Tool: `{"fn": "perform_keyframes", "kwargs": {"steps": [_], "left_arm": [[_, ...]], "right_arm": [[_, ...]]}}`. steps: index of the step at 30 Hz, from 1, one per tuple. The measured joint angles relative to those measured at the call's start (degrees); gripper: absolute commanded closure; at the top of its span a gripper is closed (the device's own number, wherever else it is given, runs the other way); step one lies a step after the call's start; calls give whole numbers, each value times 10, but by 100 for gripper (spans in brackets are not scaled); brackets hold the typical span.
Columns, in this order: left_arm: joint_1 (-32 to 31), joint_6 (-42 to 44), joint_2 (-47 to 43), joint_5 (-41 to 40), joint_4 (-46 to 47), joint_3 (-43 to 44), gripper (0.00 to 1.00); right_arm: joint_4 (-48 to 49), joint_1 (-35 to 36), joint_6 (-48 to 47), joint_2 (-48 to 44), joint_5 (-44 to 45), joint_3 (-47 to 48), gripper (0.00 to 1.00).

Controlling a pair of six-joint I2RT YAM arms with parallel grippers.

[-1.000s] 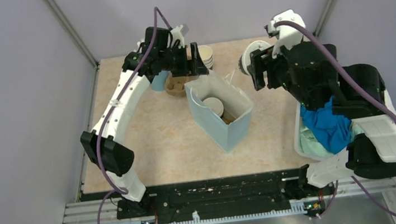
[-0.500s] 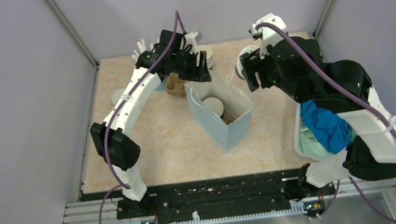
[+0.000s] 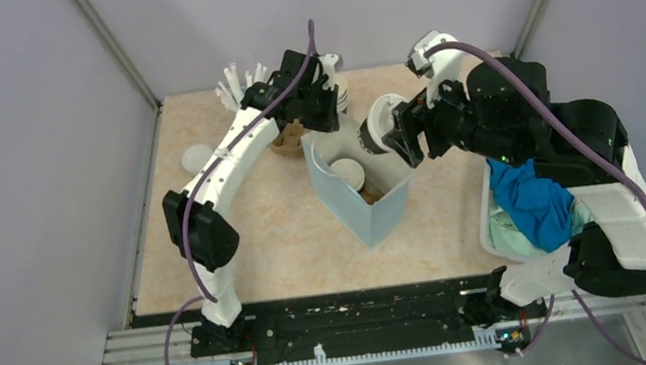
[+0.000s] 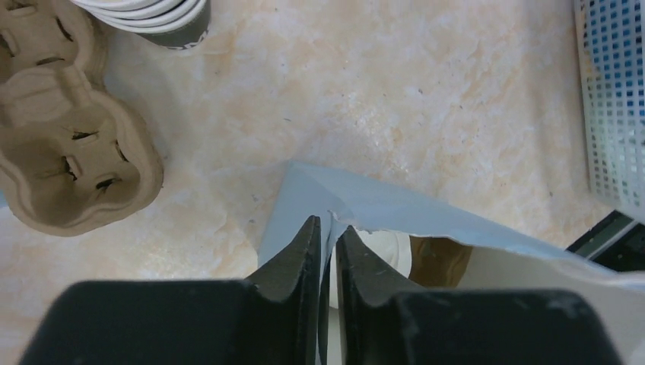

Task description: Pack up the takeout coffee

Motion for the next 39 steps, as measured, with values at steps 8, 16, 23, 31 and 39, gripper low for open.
{"fn": "perform_keyframes", "kwargs": {"steps": [8, 16, 23, 31, 39], "left_arm": [[0, -2, -37, -41, 62, -61, 100], [-7, -2, -128, -76, 143, -165, 100], [-16, -10, -222, -90, 216, -260, 100], [-19, -48, -283, -100, 274, -339, 100], [-22, -94, -321, -123, 305, -397, 100]], "right_arm": [[-9, 0, 1, 23, -77, -42, 34], [-6, 0, -5, 48, -97, -56, 36], [-7, 0, -24, 74, -94, -56, 38], [22, 0, -89, 73, -93, -128, 38], [84, 0, -165, 62, -109, -215, 38]]}}
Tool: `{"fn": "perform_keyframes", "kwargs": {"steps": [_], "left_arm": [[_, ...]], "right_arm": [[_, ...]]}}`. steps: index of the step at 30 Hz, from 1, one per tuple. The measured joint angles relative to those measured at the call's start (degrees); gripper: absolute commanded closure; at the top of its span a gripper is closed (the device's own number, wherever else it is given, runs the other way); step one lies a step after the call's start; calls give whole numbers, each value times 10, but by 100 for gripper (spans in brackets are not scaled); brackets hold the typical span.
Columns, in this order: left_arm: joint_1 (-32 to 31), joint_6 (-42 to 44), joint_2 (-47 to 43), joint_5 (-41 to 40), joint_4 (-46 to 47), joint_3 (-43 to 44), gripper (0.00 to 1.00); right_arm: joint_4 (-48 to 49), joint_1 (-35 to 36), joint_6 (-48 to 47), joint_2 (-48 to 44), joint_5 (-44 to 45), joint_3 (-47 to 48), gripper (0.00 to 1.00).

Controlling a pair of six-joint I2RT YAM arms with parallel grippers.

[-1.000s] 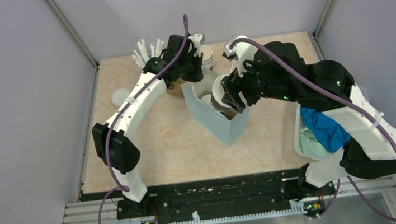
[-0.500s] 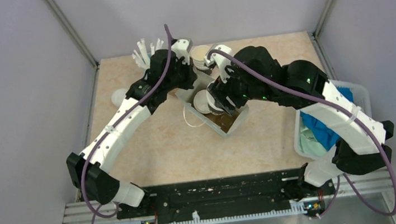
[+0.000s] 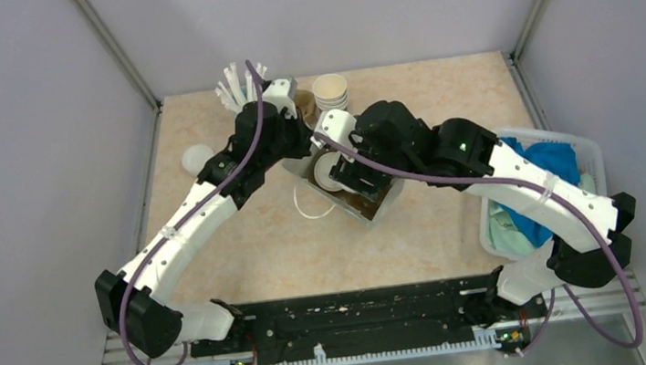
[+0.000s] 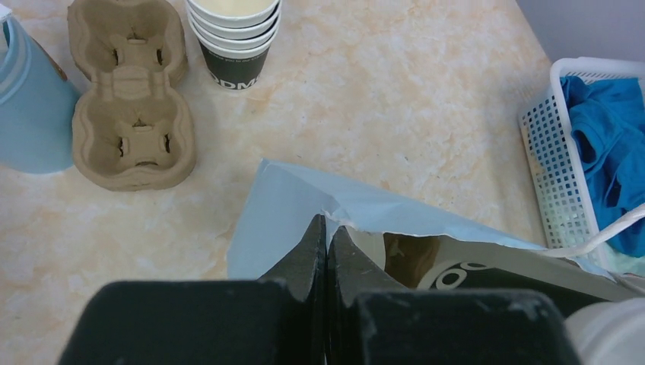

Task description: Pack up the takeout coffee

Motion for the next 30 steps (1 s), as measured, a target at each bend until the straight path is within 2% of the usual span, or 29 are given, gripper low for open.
{"fn": "perform_keyframes", "kwargs": {"steps": [15, 30], "left_arm": [[0, -74, -104, -18, 117, -131, 100], [0, -82, -141, -6, 174, -177, 100]], "right_arm": [[68, 1, -90, -18, -27, -105, 41], [119, 13, -154, -45, -1, -203, 42]]}}
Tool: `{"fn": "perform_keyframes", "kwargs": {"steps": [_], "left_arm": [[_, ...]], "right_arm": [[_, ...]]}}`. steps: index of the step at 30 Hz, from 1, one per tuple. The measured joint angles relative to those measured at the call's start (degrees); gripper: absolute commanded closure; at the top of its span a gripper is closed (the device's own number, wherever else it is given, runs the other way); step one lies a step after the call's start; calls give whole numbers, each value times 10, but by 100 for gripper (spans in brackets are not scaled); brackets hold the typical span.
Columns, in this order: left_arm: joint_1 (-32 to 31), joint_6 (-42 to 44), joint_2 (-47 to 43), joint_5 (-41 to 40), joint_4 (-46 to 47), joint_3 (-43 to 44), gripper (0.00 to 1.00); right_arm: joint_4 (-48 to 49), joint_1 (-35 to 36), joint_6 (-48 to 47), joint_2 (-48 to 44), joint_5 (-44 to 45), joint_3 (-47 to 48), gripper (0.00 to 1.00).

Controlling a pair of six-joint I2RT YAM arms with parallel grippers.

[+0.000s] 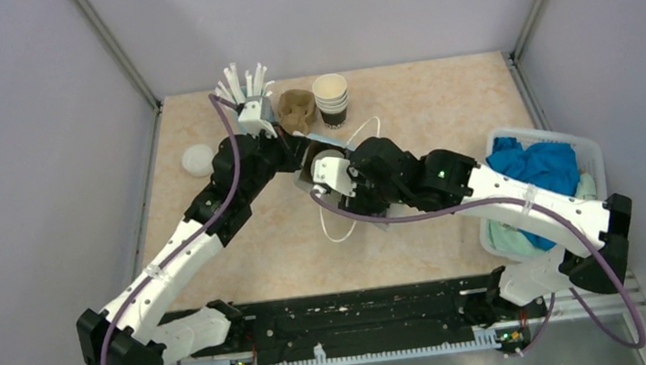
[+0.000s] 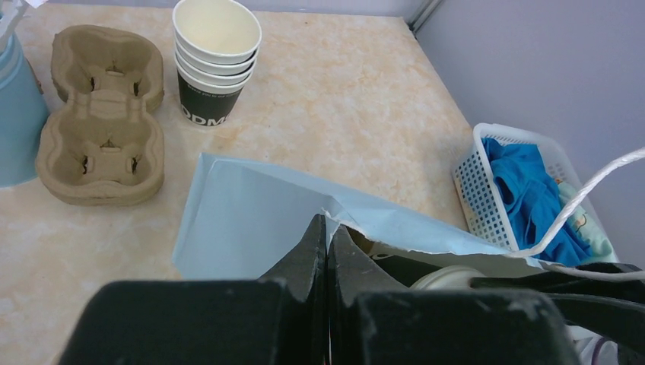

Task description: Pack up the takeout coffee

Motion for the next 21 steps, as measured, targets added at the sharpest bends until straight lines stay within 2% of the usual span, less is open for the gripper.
{"fn": "perform_keyframes", "kwargs": {"steps": [9, 21], "left_arm": [[0, 6, -22, 7, 13, -28, 100], [0, 11, -65, 9, 16, -74, 100]], "right_arm": [[35, 3, -10, -14, 72, -49, 42], [157, 3, -2, -14, 110, -139, 42]]}}
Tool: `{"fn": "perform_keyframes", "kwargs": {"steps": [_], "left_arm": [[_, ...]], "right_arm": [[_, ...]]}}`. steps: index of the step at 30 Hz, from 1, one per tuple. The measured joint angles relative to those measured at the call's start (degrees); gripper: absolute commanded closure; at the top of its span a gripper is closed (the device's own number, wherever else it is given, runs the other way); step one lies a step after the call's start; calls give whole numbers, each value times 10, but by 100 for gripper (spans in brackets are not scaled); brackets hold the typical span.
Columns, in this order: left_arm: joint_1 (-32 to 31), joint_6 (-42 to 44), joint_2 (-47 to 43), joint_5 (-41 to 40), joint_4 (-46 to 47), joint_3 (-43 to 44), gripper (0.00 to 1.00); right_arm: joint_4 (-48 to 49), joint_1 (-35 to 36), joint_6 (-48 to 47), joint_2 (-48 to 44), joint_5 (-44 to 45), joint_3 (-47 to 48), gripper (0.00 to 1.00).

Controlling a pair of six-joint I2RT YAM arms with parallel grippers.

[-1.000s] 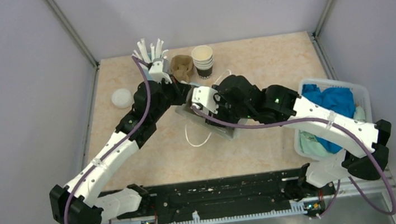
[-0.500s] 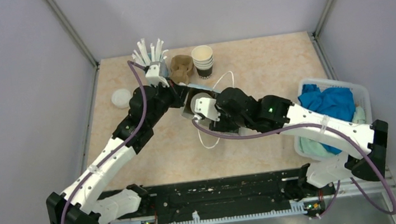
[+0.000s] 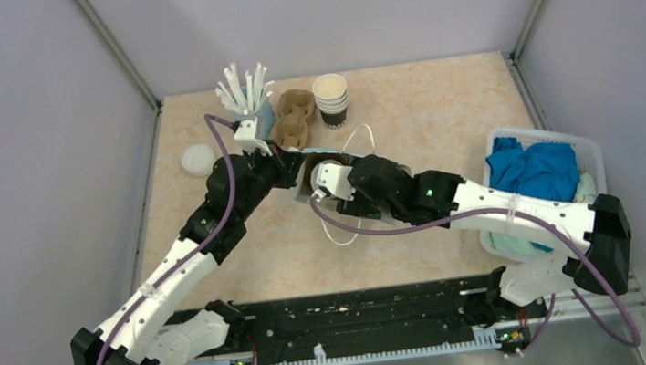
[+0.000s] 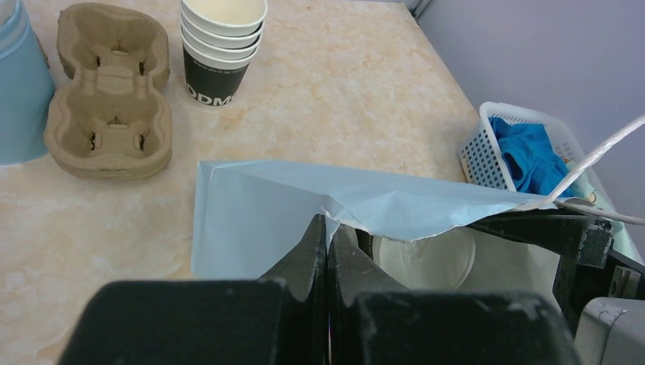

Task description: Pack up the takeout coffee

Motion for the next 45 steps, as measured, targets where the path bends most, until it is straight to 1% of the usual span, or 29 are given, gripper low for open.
{"fn": "perform_keyframes", "kwargs": {"steps": [11, 16, 21, 29, 33, 38, 45], "left_arm": [[0, 13, -6, 0, 29, -27, 100], [0, 18, -6, 0, 43, -39, 100], [0, 21, -16, -3, 49, -60, 100], [0, 27, -20, -1, 54, -64, 100], [0, 27, -20, 13, 54, -64, 100], [0, 27, -20, 28, 54, -64, 100], [0, 29, -24, 25, 56, -66, 100]], "right_arm": [[66, 0, -8, -8, 35, -57, 42], [93, 0, -9, -10, 38, -80, 42], [133, -1, -23, -24, 42, -123, 42], [154, -3, -43, -24, 52, -133, 41], [136, -3, -43, -24, 47, -122, 42], [94, -2, -49, -24, 33, -70, 42], [17, 0, -48, -27, 24, -5, 43]]}}
